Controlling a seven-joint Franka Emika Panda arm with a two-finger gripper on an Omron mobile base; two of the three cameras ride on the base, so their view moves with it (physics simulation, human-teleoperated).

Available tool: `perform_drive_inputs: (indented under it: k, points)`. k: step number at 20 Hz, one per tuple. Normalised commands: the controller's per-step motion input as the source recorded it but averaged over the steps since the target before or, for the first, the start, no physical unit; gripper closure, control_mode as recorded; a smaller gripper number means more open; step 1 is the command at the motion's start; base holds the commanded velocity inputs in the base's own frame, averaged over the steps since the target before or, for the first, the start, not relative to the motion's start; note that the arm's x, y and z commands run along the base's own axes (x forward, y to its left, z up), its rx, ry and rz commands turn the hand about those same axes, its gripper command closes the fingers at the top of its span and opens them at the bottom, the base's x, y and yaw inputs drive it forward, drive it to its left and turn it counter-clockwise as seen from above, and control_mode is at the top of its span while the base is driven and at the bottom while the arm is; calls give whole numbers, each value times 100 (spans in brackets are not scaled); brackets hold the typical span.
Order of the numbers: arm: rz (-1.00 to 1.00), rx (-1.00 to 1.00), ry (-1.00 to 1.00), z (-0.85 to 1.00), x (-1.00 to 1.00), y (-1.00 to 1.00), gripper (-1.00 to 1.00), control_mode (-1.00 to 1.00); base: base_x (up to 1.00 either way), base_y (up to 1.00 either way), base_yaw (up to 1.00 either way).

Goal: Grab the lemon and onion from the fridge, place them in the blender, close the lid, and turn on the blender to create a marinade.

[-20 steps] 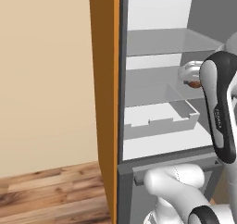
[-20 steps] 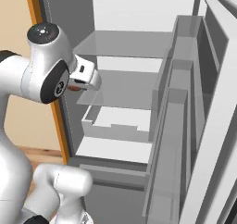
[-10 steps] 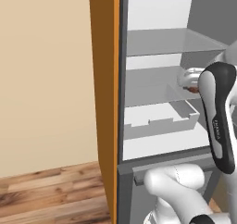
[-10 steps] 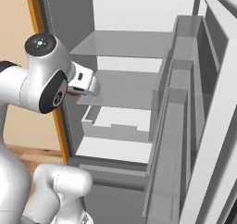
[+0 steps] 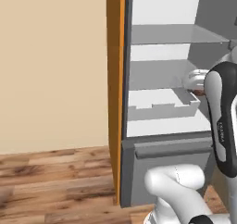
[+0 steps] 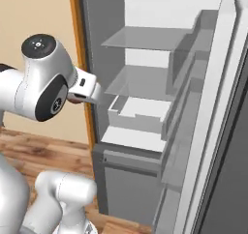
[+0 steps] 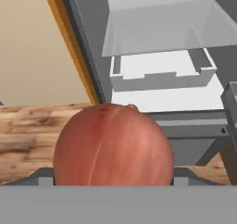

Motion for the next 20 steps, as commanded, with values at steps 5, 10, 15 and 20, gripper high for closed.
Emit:
perform_drive_inputs:
  k: [5,10,15,20]
  points:
    - [0,0,0,0,0,0,100,100,-22,27,82]
    - [0,0,0,0,0,0,100,100,26,24,82]
    - [0,0,0,0,0,0,100,100,98,3,60]
    - [0,0,0,0,0,0,100,100,100,-5,48]
